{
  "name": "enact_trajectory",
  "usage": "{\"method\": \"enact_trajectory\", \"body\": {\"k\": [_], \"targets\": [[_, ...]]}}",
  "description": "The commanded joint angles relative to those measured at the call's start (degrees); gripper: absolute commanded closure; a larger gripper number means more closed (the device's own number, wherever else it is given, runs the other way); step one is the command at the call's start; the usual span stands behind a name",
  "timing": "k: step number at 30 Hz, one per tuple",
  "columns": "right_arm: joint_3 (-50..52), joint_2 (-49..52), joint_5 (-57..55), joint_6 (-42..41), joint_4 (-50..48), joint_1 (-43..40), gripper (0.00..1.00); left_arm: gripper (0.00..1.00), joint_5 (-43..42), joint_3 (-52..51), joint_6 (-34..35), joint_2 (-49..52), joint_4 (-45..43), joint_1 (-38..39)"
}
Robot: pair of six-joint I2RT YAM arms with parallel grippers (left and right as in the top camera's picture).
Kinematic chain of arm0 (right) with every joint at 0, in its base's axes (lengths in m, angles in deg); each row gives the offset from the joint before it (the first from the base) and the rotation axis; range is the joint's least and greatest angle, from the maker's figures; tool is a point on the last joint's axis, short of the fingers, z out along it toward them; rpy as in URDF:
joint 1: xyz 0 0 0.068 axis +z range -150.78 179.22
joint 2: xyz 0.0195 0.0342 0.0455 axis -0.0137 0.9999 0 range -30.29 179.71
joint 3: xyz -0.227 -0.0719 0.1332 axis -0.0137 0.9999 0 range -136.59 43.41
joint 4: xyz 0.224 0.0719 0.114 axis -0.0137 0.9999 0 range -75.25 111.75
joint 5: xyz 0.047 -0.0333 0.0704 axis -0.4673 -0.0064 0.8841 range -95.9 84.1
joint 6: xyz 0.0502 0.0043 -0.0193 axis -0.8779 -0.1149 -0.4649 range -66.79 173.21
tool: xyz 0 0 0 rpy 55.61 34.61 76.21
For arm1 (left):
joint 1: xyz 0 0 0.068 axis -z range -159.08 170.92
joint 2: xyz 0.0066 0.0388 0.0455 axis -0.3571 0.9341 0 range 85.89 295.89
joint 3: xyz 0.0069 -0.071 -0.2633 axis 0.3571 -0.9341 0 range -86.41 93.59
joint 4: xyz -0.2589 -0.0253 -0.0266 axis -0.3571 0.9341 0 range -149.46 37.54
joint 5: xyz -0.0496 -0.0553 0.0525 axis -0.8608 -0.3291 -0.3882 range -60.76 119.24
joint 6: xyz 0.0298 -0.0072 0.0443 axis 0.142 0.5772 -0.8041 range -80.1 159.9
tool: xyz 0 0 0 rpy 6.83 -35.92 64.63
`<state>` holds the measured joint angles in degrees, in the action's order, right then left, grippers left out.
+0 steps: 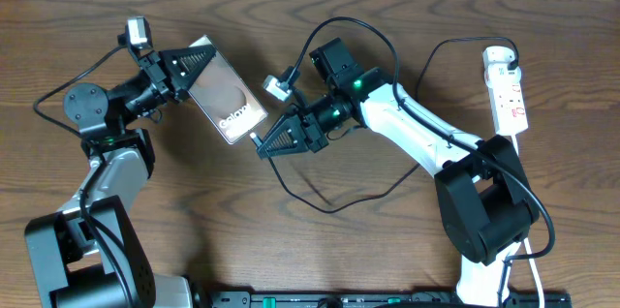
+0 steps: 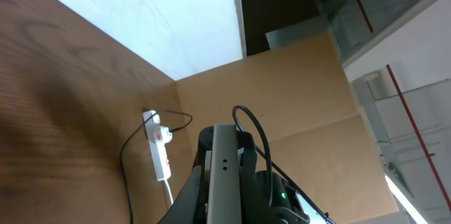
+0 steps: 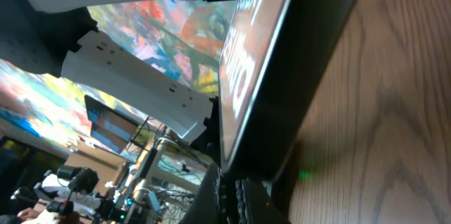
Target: Plug charger to phone and switch on socket
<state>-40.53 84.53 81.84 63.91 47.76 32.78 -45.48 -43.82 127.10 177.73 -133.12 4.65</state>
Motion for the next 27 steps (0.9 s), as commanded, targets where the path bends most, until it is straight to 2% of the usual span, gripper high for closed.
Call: {"method": "enact_trajectory", "body": {"k": [1,27], "targets": [[-0.6,0.6,1.7,-2.1,-1.0,0.3,0.98,0.93,-0.1,1.1,-0.1,-0.9,-0.8,0.1],[-0.6,0.6,1.7,-2.1,-1.6,0.2,0.98,0.93,-0.7,1.1,-1.6,-0.9,-0.8,0.1]]}}
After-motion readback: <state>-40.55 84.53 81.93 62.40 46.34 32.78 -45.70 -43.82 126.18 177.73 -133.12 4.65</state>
